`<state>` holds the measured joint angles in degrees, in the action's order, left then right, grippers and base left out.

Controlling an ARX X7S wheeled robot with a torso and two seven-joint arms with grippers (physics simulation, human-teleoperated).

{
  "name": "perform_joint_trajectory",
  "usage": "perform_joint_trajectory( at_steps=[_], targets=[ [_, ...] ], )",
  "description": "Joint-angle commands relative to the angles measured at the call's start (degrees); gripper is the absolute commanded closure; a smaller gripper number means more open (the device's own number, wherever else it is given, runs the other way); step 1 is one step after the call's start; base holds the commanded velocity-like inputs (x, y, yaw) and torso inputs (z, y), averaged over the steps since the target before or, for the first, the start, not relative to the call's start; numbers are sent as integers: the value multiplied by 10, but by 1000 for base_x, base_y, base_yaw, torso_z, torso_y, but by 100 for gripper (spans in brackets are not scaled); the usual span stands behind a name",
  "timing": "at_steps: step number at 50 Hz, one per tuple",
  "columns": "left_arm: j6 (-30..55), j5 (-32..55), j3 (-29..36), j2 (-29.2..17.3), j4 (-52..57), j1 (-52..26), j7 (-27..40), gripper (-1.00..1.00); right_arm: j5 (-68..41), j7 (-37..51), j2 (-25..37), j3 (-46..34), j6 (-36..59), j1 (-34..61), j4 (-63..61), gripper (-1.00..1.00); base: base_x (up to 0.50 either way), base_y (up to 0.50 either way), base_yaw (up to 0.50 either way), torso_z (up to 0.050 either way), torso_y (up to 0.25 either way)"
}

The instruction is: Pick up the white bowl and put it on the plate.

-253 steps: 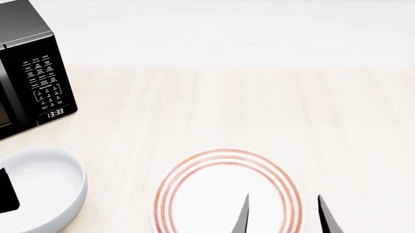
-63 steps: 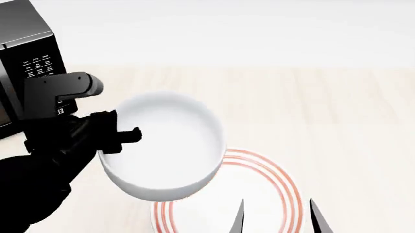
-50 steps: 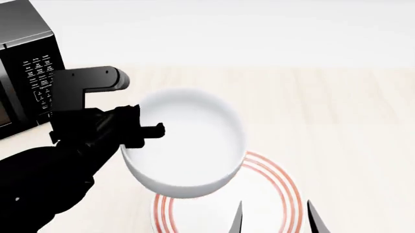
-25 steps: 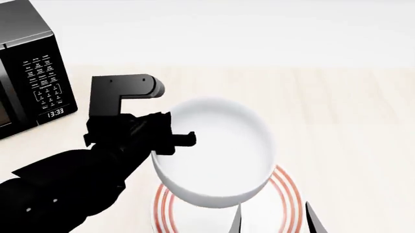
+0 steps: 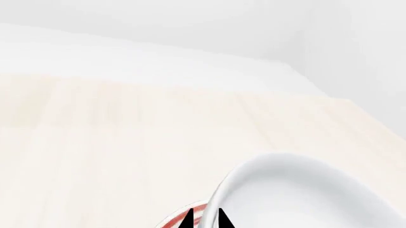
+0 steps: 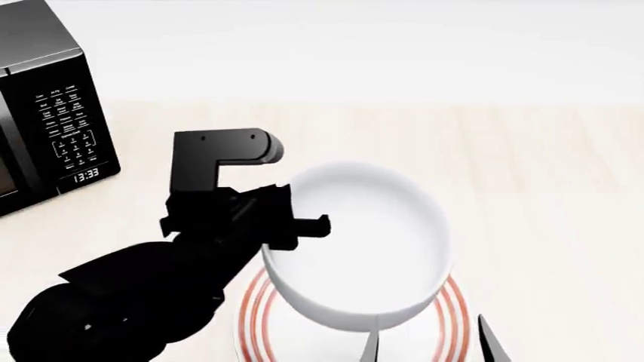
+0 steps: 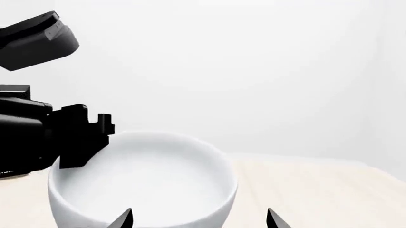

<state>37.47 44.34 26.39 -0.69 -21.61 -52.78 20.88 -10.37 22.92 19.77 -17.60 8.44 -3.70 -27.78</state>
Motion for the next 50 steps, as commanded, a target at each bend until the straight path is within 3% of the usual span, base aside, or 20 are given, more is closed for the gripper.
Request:
perform_joint_trajectory(
  at_steps=[1, 12, 29, 50],
  targets=[
    [-80, 23, 40, 3, -72, -23, 4, 100, -3, 2, 2, 1, -1, 0, 2, -100, 0, 0, 0, 0, 0],
    [-160, 70, 105, 4, -176, -56, -1, 100, -6, 2, 4, 1, 0, 2, 3, -100, 0, 0, 0, 0, 1],
    [-222, 139, 192, 5, -245, -71, -20, 100, -9, 3, 6, -2, -2, 4, 10, -100, 0, 0, 0, 0, 1],
    [-224, 164, 225, -20, -199, -53, 3, 100, -10, 4, 7, -7, -3, 6, 17, -100, 0, 0, 0, 0, 0]
  ],
)
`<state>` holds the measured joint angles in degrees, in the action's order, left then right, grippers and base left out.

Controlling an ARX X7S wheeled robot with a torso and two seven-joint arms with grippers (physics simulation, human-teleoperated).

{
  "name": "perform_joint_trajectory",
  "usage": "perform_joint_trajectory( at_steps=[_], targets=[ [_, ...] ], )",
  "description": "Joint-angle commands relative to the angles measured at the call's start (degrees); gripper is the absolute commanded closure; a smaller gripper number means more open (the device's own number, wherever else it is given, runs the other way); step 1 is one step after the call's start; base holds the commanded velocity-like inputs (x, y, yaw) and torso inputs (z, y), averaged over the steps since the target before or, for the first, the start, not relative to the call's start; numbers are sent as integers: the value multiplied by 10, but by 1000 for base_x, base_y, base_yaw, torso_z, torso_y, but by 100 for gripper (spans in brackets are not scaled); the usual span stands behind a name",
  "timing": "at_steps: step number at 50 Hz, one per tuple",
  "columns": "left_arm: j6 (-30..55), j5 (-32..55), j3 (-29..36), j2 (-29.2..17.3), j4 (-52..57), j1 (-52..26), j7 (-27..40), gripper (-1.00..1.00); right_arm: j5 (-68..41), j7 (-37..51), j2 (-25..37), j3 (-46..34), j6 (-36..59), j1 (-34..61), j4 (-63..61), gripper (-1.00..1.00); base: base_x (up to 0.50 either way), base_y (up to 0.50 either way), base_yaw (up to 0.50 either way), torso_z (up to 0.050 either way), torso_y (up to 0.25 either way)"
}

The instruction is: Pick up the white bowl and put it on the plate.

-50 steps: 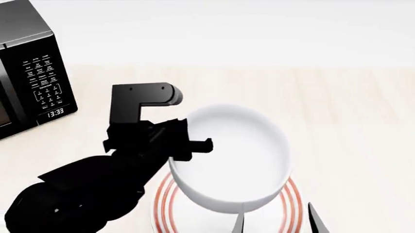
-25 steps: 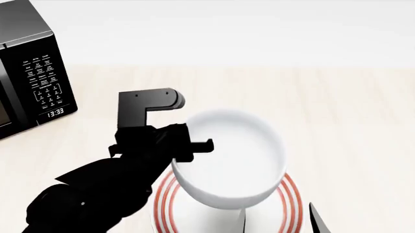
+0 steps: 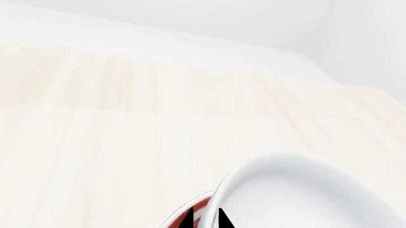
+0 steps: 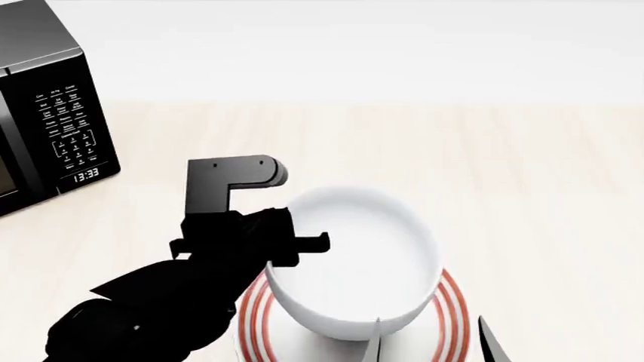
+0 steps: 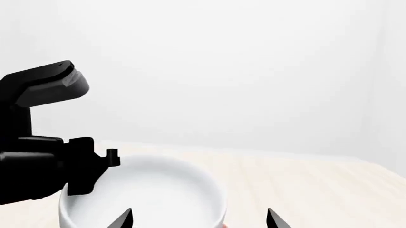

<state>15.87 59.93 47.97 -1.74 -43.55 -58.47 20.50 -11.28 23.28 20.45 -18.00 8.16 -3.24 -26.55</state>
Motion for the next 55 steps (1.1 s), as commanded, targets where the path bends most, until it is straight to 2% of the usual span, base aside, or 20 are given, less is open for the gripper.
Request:
perform_joint_trajectory(
  at_steps=[1, 14, 39, 55],
  targets=[
    [-6, 10, 10, -13, 31, 8, 10, 100, -1, 0, 1, -3, -1, 2, 5, -100, 0, 0, 0, 0, 0],
    [-3, 18, 16, -21, 49, 19, 8, 100, -1, 1, 2, -6, -1, 3, 6, -100, 0, 0, 0, 0, 0],
    [-31, 17, 30, 3, -24, 10, -27, 100, -4, 4, 5, -8, -5, 3, 8, -100, 0, 0, 0, 1, 1],
    [-39, 18, 52, 7, -33, 14, -31, 100, -5, 6, 7, -10, -4, 4, 7, -100, 0, 0, 0, 0, 0]
  ],
)
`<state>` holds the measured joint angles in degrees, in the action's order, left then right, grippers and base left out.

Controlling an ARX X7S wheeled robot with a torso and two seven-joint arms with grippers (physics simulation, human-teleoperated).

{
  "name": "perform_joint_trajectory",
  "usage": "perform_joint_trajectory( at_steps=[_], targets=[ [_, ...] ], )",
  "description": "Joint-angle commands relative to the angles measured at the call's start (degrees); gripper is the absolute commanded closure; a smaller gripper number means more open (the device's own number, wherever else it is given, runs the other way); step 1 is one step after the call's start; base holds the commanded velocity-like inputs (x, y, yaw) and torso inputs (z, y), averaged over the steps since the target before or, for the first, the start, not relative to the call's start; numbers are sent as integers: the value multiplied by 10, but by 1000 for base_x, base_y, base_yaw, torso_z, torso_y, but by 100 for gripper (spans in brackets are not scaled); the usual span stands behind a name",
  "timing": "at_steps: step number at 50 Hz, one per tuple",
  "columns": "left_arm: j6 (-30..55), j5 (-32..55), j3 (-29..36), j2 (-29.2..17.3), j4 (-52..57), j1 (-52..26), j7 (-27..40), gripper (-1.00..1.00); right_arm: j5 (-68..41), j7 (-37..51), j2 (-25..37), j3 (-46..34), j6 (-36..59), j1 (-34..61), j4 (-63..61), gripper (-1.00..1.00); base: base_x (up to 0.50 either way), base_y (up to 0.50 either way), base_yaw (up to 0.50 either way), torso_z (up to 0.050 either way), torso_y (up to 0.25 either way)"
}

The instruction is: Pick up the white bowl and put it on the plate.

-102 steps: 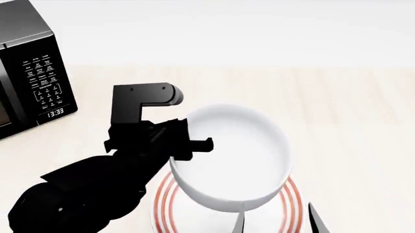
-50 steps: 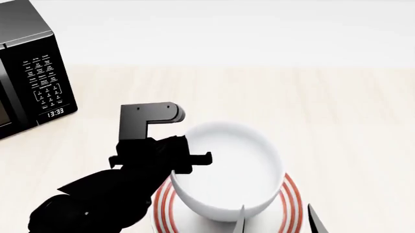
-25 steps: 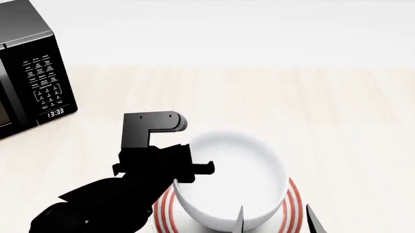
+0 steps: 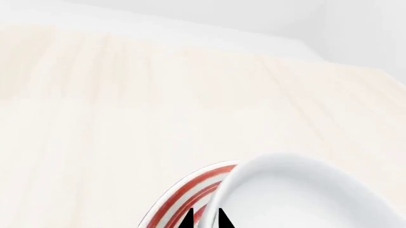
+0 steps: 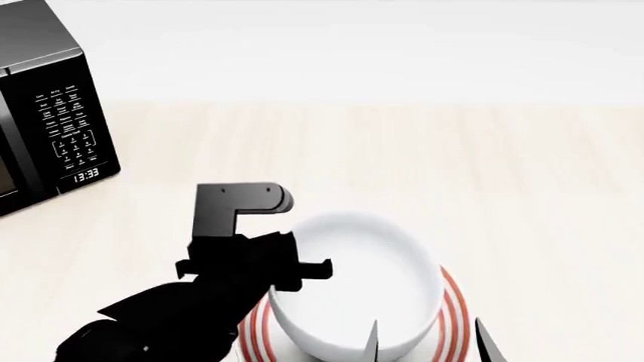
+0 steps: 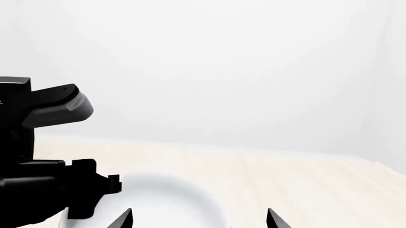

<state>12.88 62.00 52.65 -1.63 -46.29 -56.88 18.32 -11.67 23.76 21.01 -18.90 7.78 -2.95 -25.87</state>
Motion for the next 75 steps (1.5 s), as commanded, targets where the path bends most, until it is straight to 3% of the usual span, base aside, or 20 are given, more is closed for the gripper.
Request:
perform_joint_trajectory(
  at_steps=[1, 11, 28, 29, 40, 48, 64, 75],
  targets=[
    [-9, -2, 7, 7, -7, -2, -10, 100, -2, 1, 2, -1, -1, 1, 1, -100, 0, 0, 0, 0, 0],
    [-28, 17, 34, 14, -30, -7, -24, 100, -2, 2, 3, -2, -2, 0, 1, -100, 0, 0, 0, 0, 1],
    [-93, 124, 168, 15, -81, -33, -18, 100, -4, 2, 4, -5, -6, 1, 7, -100, 0, 0, 0, 0, 0],
    [-98, 124, 173, 15, -83, -33, -17, -100, -3, 3, 4, -5, -6, 1, 7, -100, 0, 0, 0, 0, 0],
    [-109, 117, 191, 0, -63, -32, -5, -100, -3, 3, 5, -9, -6, 2, 7, -100, 0, 0, 0, 0, 0],
    [-127, 85, 206, -47, 29, -36, 55, -100, -4, 4, 5, -10, -5, 3, 7, -100, 0, 0, 0, 0, 0],
    [-200, -51, 232, -238, 356, -19, 272, -100, -9, 29, 23, 15, 22, -2, -62, -100, 0, 0, 0, 0, 0],
    [-203, -148, 250, -358, 551, 0, 400, -100, 8, 51, 40, 26, 51, -7, -126, -100, 0, 0, 0, 0, 0]
  ],
)
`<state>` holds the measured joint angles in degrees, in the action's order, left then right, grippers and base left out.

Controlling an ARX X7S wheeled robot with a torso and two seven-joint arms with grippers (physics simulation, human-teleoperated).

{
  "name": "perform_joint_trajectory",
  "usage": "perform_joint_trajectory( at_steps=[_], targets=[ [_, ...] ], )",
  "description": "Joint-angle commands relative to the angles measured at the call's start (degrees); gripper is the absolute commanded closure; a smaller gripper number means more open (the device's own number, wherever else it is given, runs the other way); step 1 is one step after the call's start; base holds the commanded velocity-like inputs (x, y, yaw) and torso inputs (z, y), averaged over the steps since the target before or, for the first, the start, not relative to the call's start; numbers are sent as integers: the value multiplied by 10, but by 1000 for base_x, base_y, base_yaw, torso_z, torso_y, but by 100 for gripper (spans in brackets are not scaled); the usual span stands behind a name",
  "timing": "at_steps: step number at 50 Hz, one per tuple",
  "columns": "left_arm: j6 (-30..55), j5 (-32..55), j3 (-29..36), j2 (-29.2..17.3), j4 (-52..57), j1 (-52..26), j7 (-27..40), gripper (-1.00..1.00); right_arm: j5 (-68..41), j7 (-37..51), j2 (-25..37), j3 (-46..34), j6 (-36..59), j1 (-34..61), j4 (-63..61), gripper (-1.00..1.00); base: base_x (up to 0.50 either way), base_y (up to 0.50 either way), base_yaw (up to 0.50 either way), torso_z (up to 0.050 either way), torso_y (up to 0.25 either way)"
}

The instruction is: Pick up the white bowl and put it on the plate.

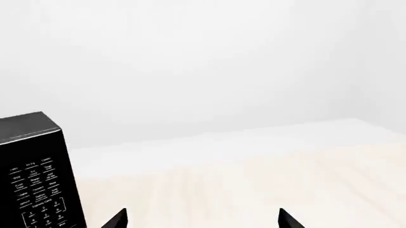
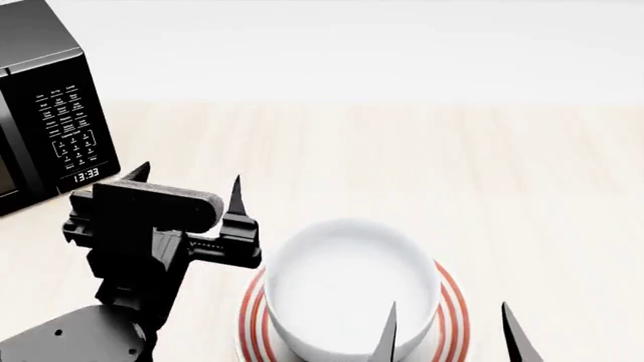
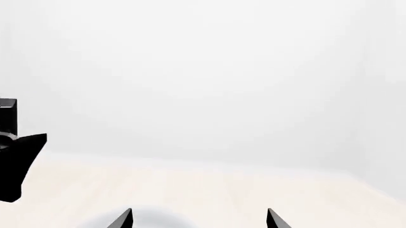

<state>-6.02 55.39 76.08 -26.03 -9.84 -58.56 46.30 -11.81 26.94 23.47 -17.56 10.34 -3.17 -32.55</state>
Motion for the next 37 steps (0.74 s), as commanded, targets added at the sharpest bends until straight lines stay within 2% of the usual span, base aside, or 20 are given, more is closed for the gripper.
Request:
perform_joint_trajectory(
  at_steps=[1, 11, 22, 25, 31, 35, 37],
  targets=[
    [-12, -93, 16, -120, 196, 16, 130, -100, 10, 20, 16, 13, 26, -6, -62, -100, 0, 0, 0, 0, 0],
    [5, -164, 25, -198, 322, 31, 213, -100, 18, 40, 32, 24, 73, -6, -155, -100, 0, 0, 0, 0, 0],
    [46, -230, 35, -246, 440, 40, 285, -100, 39, 56, 48, 13, 139, 8, -266, -100, 0, 0, 0, 0, 0],
    [59, -247, 37, -256, 465, 41, 299, -100, 32, 83, 73, -3, 130, 15, -274, -100, 0, 0, 0, 0, 0],
    [84, -276, 41, -276, 517, 45, 325, -100, -54, 288, 241, -154, 78, 125, -274, -100, 0, 0, 0, 0, 0],
    [75, -281, 40, -290, 536, 55, 337, -100, -98, 392, 319, -276, 24, 225, -274, -100, 0, 0, 0, 0, 0],
    [67, -281, 39, -295, 539, 62, 341, -100, -105, 446, 354, -365, 4, 302, -274, -100, 0, 0, 0, 0, 0]
  ],
)
